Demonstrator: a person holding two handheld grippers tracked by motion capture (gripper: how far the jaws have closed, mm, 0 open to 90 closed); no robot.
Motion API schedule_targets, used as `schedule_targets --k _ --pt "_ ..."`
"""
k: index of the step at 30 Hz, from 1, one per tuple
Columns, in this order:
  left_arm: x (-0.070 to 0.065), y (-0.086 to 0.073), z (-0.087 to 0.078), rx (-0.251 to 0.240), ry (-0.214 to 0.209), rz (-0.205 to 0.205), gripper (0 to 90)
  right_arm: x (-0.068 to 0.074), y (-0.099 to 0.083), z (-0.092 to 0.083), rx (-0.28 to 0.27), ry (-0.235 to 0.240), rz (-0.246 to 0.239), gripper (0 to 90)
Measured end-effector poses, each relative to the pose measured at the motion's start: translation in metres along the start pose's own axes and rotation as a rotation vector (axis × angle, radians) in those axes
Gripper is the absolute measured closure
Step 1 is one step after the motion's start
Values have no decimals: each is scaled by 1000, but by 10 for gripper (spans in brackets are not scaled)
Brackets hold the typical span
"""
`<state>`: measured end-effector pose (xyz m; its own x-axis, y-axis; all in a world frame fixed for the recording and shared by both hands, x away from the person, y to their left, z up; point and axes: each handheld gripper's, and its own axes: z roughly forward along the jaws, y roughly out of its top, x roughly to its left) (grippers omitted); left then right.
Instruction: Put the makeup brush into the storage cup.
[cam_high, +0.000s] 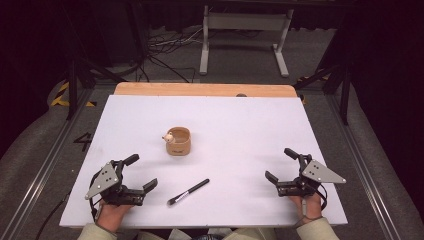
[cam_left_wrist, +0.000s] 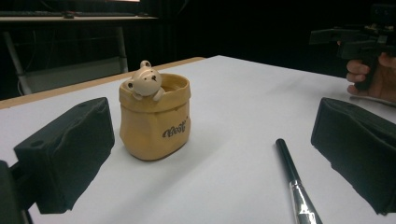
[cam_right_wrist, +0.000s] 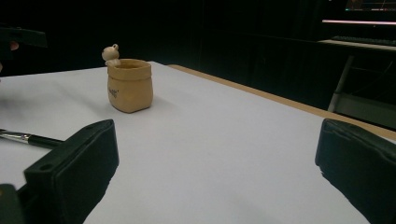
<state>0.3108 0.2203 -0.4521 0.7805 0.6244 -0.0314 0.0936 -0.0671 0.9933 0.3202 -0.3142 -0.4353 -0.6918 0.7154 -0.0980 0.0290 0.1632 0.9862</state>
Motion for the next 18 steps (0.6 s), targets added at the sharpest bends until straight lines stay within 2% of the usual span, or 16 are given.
schedule_targets --k 10,12,18 --pt "0 0 -1 2 4 12 1 -1 0 1 3 7 4 0" --pt "0 0 -1 -1 5 -3 1 -1 0 1 1 7 3 0" --pt "-1 2 -2 -7 -1 12 4 -2 0 -1 -2 -8 11 0"
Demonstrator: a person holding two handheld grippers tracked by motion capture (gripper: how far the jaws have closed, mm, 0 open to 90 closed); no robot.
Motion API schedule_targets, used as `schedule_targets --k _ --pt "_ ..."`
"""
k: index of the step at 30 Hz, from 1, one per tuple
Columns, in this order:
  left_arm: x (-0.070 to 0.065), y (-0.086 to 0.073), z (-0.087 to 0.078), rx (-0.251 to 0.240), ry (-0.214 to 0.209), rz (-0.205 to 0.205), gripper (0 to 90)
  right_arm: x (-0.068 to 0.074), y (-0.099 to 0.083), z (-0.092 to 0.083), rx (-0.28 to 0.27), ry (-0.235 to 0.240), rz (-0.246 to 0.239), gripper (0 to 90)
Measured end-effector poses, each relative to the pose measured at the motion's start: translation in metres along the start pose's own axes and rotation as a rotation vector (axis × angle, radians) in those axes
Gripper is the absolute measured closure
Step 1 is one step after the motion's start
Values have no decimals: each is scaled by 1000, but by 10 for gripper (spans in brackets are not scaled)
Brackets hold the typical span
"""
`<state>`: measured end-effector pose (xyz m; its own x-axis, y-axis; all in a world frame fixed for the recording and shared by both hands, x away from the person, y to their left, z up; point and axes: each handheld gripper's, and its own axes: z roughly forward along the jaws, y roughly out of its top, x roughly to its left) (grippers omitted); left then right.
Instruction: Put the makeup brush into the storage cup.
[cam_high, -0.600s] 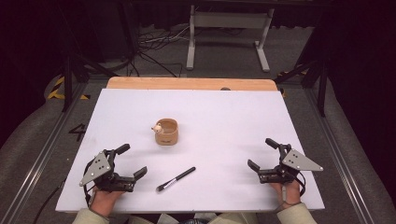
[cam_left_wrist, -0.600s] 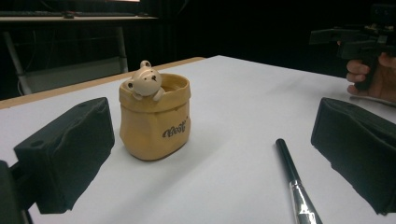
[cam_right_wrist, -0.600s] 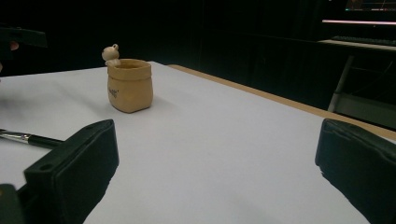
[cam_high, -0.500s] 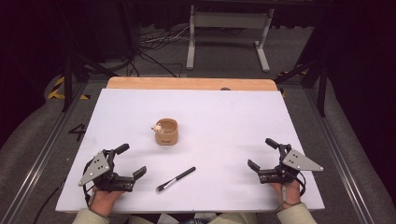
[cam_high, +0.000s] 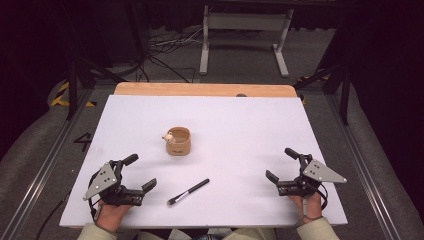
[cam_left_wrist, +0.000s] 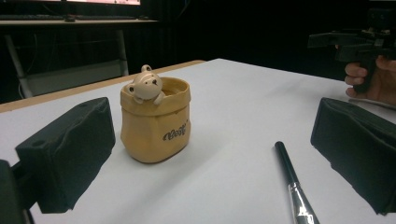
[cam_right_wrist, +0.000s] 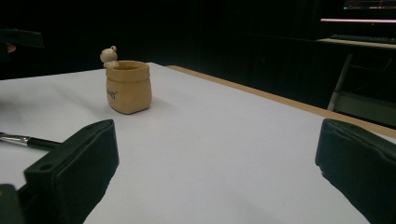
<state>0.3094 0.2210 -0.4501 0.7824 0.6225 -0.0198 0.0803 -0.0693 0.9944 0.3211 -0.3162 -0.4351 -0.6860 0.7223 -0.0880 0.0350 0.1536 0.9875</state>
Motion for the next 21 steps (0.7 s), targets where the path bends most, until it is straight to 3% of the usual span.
schedule_targets --k 12,21 --pt "-1 2 -2 0 16 9 12 -2 1 0 2 -8 8 0" --pt "-3 3 -2 -4 0 15 22 12 11 14 6 49 -15 0"
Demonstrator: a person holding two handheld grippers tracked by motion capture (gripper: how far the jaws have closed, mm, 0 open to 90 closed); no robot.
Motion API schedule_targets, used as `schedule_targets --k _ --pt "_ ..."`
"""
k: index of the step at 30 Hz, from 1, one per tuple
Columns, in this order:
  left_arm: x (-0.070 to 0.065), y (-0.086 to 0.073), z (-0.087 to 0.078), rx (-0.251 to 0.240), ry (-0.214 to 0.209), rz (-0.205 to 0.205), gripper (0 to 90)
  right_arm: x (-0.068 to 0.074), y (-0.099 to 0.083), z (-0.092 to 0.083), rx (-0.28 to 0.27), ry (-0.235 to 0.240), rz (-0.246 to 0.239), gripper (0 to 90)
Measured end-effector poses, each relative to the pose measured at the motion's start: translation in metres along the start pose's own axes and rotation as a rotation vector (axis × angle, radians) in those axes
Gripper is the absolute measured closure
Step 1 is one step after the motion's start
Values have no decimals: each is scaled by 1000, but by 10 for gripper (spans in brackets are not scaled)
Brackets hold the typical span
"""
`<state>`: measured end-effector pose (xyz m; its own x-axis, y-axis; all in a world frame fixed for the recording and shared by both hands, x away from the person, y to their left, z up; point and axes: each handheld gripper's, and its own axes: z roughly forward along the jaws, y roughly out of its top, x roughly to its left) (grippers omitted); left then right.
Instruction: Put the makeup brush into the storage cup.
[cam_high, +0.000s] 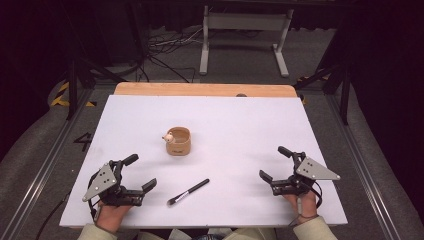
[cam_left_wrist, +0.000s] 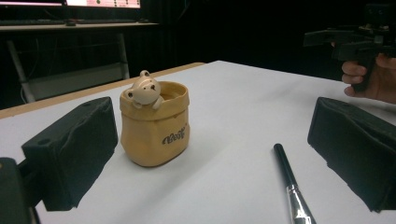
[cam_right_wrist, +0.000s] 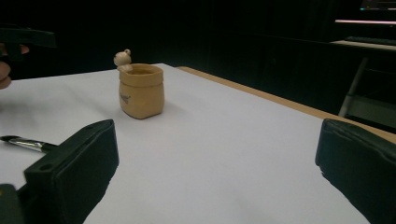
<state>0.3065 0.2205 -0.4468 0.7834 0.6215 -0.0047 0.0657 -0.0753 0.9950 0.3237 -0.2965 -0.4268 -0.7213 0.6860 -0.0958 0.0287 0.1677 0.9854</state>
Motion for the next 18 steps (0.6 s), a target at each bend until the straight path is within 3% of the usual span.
schedule_targets --k 6,18 --pt "0 0 0 5 0 0 22 9 7 10 0 52 -22 0" --pt "0 0 0 4 0 1 22 28 15 37 21 145 -19 0"
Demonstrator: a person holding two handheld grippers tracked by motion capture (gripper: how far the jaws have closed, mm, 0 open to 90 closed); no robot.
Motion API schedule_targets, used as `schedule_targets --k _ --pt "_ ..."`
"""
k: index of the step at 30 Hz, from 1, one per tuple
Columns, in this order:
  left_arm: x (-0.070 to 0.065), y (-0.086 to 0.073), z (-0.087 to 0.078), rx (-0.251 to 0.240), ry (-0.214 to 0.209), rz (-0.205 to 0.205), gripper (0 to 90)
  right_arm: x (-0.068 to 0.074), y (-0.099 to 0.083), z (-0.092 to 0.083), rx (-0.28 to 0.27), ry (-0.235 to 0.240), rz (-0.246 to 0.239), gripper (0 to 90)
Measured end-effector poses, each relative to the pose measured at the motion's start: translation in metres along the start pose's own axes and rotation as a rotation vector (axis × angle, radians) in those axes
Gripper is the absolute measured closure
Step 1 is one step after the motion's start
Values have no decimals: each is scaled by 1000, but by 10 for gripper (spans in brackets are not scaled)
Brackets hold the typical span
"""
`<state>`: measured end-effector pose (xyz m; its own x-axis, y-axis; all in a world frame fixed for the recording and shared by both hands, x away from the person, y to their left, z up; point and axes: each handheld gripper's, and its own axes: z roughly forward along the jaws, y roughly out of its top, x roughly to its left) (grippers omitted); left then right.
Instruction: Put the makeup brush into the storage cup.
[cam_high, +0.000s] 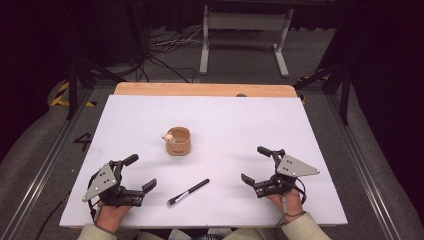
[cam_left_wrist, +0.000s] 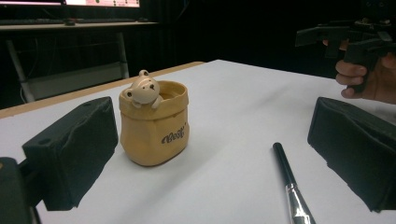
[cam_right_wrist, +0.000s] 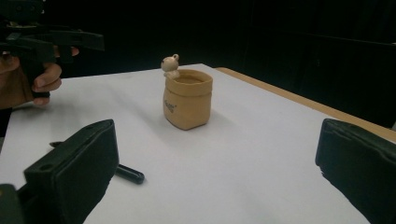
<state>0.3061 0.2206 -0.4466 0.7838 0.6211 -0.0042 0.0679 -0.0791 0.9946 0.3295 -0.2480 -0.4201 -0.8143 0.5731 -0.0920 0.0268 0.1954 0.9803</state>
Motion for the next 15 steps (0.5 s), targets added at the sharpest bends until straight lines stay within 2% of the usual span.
schedule_targets --k 4,9,15 --pt "0 0 0 3 4 1 23 5 3 9 4 25 -3 0" --pt "0 0 1 8 12 3 25 7 5 18 1 50 33 0" --pt "0 0 1 10 13 0 26 11 7 26 10 81 29 0"
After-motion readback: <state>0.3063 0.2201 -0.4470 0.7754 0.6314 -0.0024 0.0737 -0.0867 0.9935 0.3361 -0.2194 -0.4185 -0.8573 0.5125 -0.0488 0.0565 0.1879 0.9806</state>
